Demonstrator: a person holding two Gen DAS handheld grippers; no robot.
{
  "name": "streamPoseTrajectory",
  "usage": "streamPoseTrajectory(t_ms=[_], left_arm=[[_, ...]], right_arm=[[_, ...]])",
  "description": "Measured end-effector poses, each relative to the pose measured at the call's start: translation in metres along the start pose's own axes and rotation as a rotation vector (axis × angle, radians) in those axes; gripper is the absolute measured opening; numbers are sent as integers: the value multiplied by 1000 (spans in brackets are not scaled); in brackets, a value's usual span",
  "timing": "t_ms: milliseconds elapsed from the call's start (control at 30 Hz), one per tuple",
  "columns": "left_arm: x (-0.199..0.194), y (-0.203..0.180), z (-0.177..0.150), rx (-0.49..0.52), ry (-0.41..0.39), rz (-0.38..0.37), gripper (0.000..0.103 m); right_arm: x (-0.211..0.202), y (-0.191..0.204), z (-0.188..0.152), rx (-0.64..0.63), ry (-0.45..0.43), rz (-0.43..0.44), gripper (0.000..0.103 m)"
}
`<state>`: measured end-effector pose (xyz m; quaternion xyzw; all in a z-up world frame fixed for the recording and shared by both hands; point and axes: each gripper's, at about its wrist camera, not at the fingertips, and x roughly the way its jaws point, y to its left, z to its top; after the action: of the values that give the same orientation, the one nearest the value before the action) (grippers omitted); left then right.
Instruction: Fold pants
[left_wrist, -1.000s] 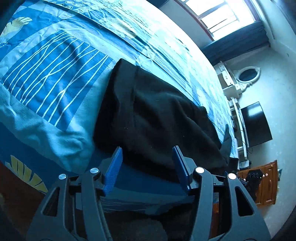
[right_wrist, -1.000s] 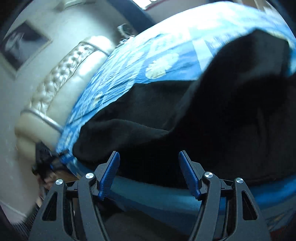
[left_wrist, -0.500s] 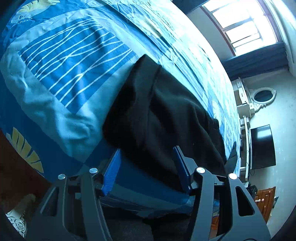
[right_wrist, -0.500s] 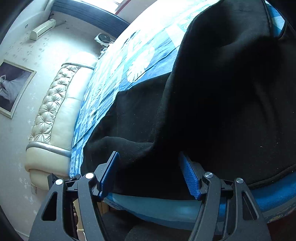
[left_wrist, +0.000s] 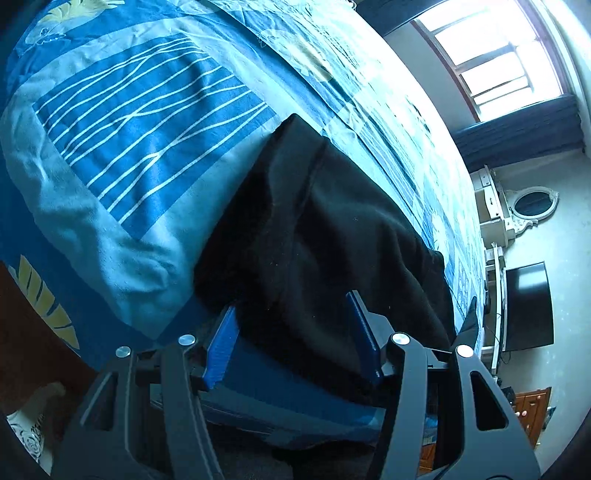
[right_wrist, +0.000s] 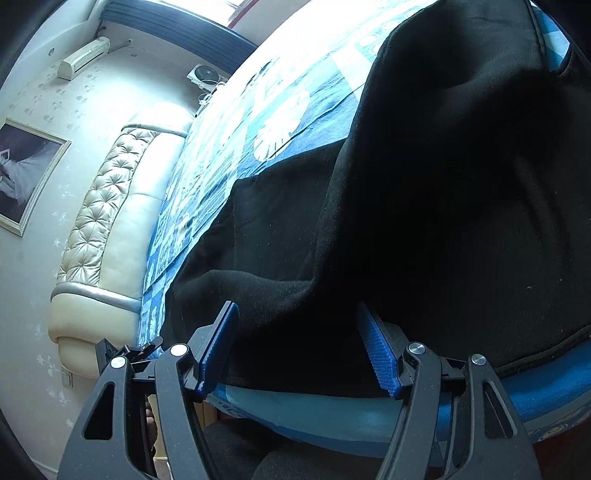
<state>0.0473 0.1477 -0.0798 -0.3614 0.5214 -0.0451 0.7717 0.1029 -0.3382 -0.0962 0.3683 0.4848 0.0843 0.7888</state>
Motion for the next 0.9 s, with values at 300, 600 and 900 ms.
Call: streamPoseTrajectory(t_ms=[300,600,900], left_arm=[[8,-19,9,76,8,148,12],[-1,-16,13,96,5,153,11],[6,-5,8,120,20,147,12]], right_arm=[[8,4,17,14,-5,-122,41],[-23,14,0,-68,-36,-79,10],[-2,-27,-21,7,40,-43,11]])
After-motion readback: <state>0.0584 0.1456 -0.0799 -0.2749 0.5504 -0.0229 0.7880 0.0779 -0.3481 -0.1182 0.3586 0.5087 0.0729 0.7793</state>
